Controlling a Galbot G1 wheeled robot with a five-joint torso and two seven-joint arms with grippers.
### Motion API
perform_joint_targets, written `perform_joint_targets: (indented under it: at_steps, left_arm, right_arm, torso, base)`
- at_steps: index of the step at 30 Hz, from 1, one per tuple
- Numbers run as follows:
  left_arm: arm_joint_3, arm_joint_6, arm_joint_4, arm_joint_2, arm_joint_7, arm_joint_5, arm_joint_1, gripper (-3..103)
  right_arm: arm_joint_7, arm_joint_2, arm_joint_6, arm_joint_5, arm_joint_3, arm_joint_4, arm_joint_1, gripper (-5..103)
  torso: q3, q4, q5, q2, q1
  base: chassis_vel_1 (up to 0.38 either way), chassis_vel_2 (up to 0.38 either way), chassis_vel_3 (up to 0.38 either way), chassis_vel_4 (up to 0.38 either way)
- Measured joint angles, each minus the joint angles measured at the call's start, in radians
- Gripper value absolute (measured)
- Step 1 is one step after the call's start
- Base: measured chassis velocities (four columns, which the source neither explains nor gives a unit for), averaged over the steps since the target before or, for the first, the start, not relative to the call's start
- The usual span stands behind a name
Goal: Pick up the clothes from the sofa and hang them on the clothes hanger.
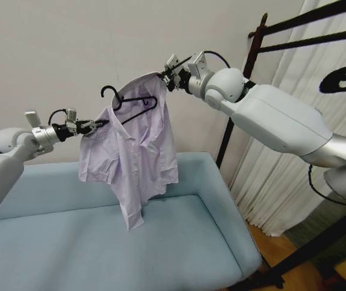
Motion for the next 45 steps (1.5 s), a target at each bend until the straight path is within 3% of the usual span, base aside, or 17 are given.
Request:
perform_joint_targets:
  at_steps: [11, 19, 28, 45]
  left_arm:
    - [0.02, 0.003, 0.016, -0.051, -0.053, 0.011, -0.028, 2]
    - [0.015, 0.0, 0.017, -0.047, -0.027, 0.028, -0.017, 2]
    - [0.017, 0.006, 0.029, -0.053, 0.003, 0.041, -0.038, 2]
    - [0.011, 0.008, 0.035, -0.055, -0.029, 0.046, -0.034, 2]
  right_arm:
    - [-0.015, 0.008, -0.048, 0.01, -0.014, 0.005, 0.033, 1]
    - [0.005, 0.003, -0.072, -0.016, -0.018, -0.045, 0.02, 1]
    - [-0.033, 0.011, -0.013, -0.119, -0.018, -0.084, 0.012, 1]
    - [-0.019, 0.021, -0.033, -0.166, -0.009, -0.103, -0.008, 1]
  torso:
    - [0.0, 0.0, 0.0, 0.0, 0.0]
    - [0.0, -0.0002, 0.0002, 0.0, 0.0]
    - [0.0, -0.0002, 0.0002, 0.0, 0.0]
    - [0.0, -0.0001, 0.0001, 0.0, 0.0]
  base:
    - [0.0, 0.0, 0.0, 0.0]
    - [0.0, 0.0, 0.0, 0.0]
    - [0.0, 0.0, 0.0, 0.0]
    - [0.0, 0.0, 0.0, 0.0]
